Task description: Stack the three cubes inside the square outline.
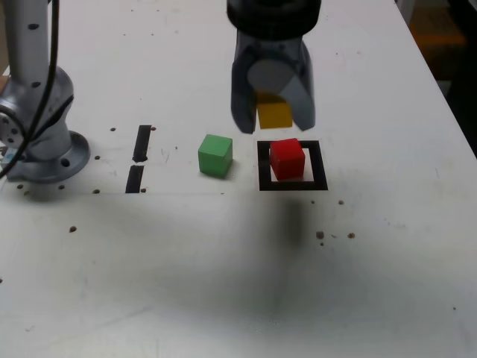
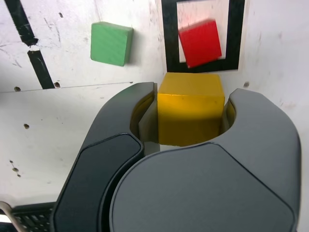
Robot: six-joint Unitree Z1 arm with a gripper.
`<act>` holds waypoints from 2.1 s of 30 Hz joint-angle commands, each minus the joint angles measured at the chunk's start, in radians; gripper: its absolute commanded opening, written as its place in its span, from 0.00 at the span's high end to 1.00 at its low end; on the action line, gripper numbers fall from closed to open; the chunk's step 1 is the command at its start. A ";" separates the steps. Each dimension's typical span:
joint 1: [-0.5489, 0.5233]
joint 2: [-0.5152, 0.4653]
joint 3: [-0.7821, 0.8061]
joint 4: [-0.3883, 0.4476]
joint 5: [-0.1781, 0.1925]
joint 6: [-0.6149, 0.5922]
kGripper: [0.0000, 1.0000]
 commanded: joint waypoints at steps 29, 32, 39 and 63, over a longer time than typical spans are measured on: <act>0.085 0.161 0.049 -0.103 -0.025 0.028 0.74; 0.086 0.162 0.056 -0.113 -0.025 0.028 0.68; 0.091 0.159 0.066 -0.109 -0.021 0.029 0.38; 0.084 -0.289 0.317 -0.022 0.074 0.289 0.00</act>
